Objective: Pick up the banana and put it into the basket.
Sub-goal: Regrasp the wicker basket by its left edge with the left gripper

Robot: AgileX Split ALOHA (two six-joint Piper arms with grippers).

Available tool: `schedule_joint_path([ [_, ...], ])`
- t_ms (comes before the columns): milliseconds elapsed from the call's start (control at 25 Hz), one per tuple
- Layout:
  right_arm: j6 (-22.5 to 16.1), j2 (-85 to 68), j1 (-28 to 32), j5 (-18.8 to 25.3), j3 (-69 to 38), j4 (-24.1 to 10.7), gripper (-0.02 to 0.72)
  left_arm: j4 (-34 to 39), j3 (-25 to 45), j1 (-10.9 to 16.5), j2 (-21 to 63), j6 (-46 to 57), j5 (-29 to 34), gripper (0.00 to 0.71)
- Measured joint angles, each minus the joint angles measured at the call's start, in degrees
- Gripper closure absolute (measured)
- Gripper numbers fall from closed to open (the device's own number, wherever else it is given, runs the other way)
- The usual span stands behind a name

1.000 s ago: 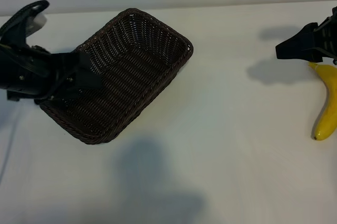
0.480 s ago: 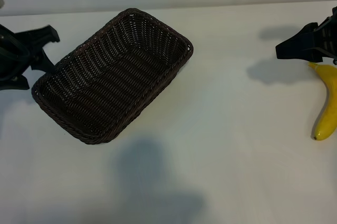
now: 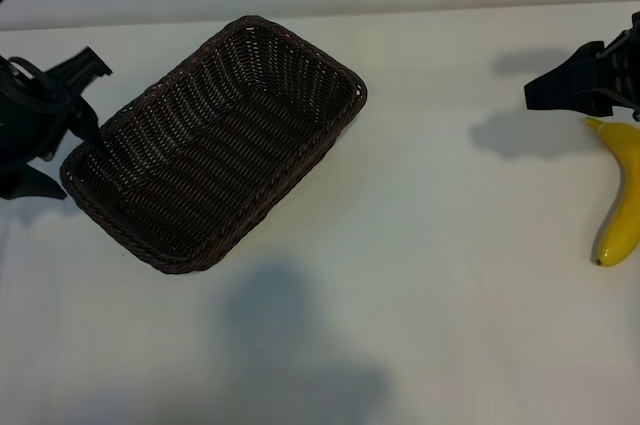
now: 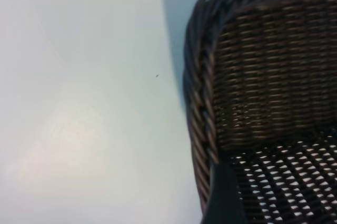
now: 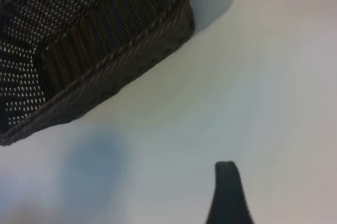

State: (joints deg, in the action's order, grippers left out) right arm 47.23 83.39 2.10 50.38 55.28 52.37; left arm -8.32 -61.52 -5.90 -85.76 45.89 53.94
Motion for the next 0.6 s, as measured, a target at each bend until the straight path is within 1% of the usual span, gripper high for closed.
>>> schedule_joint_path([
  [440, 0.00, 0.00, 0.00, -0.12, 0.00, 0.00, 0.201, -0.05, 0.16, 0.00, -5.08, 1.03, 0.71, 0.163],
  [600, 0.00, 0.00, 0.00, -0.16, 0.00, 0.00, 0.201, -0.10, 3.04, 0.00, -5.46, 1.03, -0.19, 0.163],
])
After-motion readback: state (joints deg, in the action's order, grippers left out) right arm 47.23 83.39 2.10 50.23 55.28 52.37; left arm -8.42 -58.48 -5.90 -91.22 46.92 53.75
